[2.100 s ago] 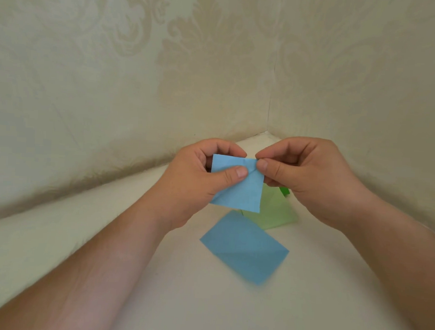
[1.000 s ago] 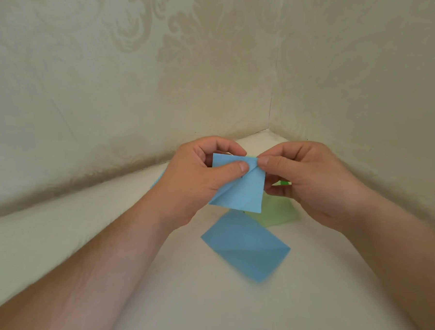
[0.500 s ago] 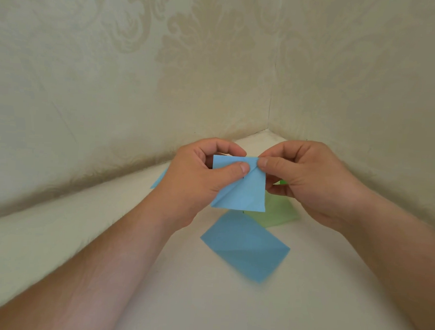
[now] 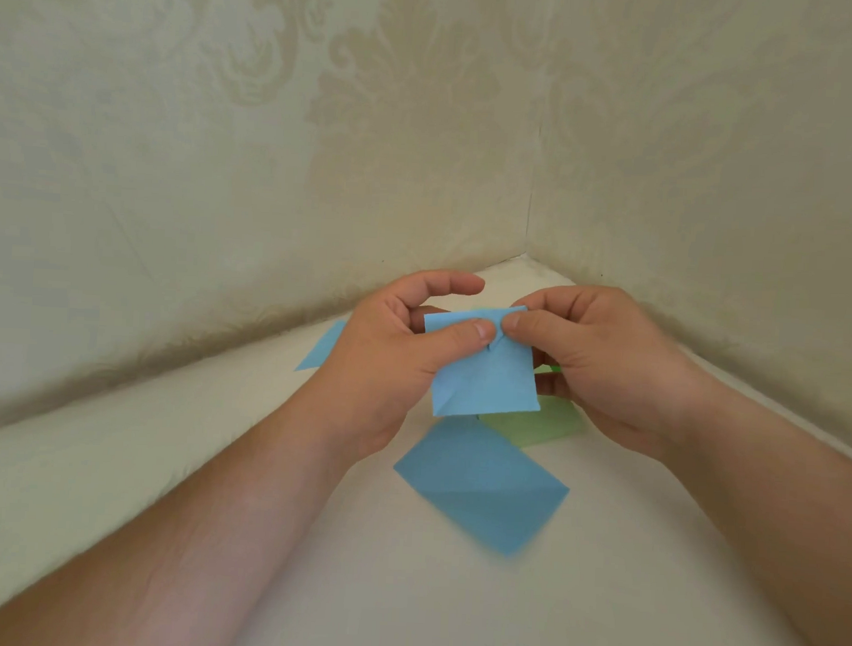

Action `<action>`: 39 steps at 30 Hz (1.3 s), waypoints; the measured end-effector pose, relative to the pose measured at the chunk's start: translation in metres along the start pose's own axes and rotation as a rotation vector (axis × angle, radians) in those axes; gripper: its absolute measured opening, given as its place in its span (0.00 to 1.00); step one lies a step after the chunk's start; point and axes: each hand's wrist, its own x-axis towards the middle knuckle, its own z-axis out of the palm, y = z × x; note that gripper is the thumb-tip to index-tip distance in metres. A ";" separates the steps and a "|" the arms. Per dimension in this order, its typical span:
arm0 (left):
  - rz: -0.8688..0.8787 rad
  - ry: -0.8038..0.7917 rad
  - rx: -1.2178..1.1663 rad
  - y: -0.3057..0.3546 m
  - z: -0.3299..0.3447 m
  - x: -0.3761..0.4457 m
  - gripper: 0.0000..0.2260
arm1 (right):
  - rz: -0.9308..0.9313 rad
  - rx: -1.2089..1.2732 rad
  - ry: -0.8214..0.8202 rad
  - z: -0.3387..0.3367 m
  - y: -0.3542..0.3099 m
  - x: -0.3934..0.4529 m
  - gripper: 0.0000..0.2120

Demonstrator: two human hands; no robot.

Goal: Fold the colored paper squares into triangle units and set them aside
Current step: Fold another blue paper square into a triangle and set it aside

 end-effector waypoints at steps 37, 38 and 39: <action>-0.017 0.018 0.144 -0.005 -0.001 0.001 0.02 | -0.051 -0.179 -0.102 -0.003 0.004 -0.003 0.08; 0.004 0.020 0.178 -0.004 -0.001 0.000 0.02 | -0.053 -0.176 -0.087 -0.004 0.004 -0.002 0.06; 0.024 0.028 0.211 -0.004 -0.001 0.000 0.02 | -0.063 -0.173 -0.063 -0.004 0.004 -0.001 0.05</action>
